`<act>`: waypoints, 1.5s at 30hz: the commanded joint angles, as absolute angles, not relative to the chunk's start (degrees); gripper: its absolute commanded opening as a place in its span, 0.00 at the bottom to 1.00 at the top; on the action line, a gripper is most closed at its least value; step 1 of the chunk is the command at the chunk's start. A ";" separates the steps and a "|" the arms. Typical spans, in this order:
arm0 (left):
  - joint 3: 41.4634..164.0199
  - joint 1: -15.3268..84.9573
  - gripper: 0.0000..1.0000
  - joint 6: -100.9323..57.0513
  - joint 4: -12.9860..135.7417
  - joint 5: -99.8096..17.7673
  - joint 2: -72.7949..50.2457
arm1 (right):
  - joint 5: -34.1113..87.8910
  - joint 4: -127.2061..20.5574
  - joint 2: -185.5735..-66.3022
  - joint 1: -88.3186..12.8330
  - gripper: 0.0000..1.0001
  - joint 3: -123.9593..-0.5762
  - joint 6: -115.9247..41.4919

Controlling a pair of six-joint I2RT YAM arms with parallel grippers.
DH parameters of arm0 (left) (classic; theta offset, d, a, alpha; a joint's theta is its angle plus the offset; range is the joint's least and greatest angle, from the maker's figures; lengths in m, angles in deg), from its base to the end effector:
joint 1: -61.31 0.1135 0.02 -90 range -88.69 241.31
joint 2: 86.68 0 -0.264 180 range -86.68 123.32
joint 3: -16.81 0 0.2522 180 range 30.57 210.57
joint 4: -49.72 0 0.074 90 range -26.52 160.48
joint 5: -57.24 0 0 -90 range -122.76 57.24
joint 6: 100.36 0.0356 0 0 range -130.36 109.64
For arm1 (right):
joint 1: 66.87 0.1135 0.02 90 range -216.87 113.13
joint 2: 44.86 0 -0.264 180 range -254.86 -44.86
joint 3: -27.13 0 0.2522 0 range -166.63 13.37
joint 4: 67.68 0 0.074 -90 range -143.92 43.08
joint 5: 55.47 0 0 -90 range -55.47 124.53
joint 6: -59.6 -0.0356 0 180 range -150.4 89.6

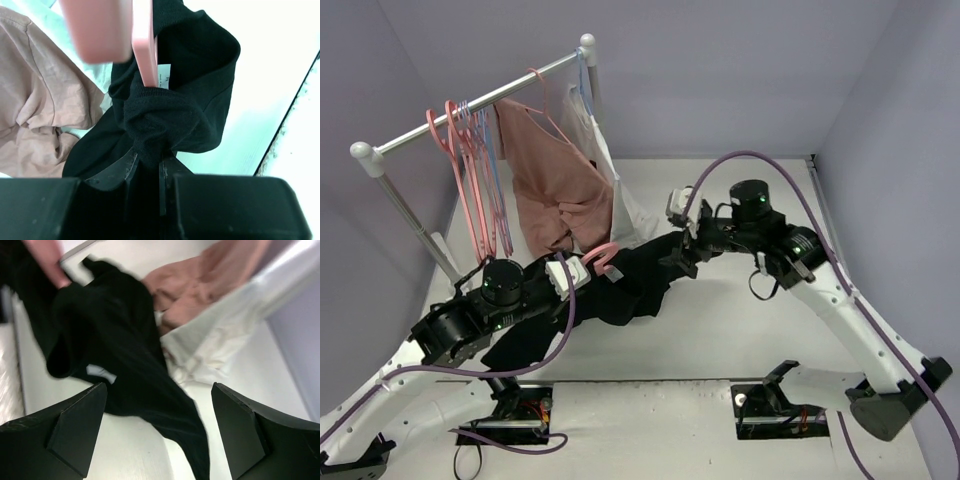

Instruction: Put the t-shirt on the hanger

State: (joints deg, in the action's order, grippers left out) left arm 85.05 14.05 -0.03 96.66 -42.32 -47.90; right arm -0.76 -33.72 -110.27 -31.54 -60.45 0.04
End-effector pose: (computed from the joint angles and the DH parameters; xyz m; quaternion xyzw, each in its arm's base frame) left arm 0.0892 -0.1053 0.3701 0.4302 0.6804 -0.2504 0.5378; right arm 0.1876 0.1582 0.4277 -0.5621 0.5172 0.2606 0.5905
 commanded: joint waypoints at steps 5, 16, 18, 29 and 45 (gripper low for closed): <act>92.64 14.03 0.00 4.77 96.24 -47.97 -44.77 | -14.34 -27.09 -119.33 -30.38 0.78 -63.47 11.74; 94.60 15.56 0.00 7.39 97.89 -52.61 -40.98 | -14.12 -27.03 -121.08 -27.85 0.50 -65.44 11.96; 94.53 15.95 0.00 7.48 97.83 -53.09 -40.66 | -13.64 -27.11 -120.30 -27.85 0.41 -65.03 11.96; 96.14 18.58 0.00 8.59 97.81 -56.40 -41.15 | -9.63 -27.20 -118.56 -28.25 0.12 -60.78 10.12; 95.74 20.93 0.00 8.58 97.93 -62.24 -41.25 | -7.37 -27.20 -117.84 -28.99 0.21 -58.88 9.54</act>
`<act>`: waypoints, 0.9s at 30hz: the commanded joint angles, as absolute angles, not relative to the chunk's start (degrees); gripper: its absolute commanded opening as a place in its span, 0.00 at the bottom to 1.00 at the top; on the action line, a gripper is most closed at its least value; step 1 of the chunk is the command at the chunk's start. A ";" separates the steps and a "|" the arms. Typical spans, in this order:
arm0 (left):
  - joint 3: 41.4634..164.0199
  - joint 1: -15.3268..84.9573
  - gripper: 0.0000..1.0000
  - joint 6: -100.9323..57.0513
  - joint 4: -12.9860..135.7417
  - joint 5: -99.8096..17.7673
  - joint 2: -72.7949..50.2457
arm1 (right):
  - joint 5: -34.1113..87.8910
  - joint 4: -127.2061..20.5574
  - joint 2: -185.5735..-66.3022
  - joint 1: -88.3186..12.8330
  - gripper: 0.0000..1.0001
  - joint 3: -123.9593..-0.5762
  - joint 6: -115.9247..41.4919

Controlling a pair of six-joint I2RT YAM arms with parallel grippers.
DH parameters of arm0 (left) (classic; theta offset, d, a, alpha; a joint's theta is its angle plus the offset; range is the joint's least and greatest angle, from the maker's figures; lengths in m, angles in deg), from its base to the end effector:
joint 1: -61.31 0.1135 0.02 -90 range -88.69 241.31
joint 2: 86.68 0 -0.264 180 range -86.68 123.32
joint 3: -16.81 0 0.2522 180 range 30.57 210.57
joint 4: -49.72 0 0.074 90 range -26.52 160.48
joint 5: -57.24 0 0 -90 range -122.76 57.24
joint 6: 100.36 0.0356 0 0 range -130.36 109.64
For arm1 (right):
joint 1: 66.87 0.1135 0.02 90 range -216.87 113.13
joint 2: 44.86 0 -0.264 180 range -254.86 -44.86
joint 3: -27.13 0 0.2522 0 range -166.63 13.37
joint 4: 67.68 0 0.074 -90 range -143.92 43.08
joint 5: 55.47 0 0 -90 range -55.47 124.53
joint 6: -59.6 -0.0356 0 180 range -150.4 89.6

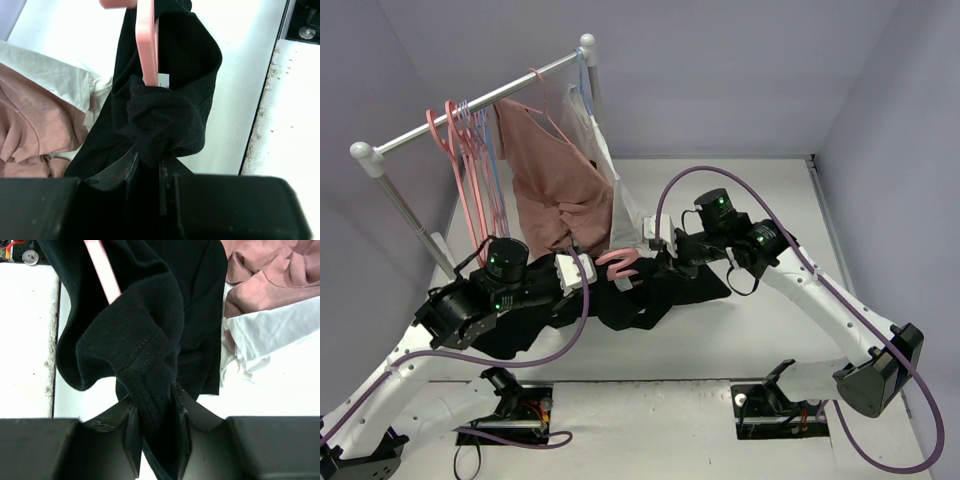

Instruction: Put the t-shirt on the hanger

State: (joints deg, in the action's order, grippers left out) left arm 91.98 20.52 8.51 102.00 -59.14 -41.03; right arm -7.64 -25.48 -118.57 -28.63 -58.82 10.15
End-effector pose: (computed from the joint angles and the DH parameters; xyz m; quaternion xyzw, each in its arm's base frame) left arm 0.1052 -0.1116 0.3856 0.5129 0.6405 -0.2890 0.4931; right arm 0.2046 0.1917 0.3702 -0.6518 0.5101 0.3020 0.4730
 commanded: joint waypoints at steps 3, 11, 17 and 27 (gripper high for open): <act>96.08 20.89 0.00 8.65 97.85 -62.52 -41.04 | -8.54 -27.08 -118.75 -28.99 0.03 -59.53 9.29; 96.77 22.09 0.26 8.64 97.93 -52.69 -44.86 | -8.25 -27.20 -117.37 -31.07 0.00 -68.20 5.32; 96.87 22.91 0.42 7.89 98.26 -41.19 -50.64 | -9.76 -27.14 -115.79 -33.73 0.00 -71.42 4.84; 109.88 22.82 0.74 -0.79 98.83 -21.09 -51.88 | -13.06 -26.76 -115.73 -35.45 0.00 -75.59 4.95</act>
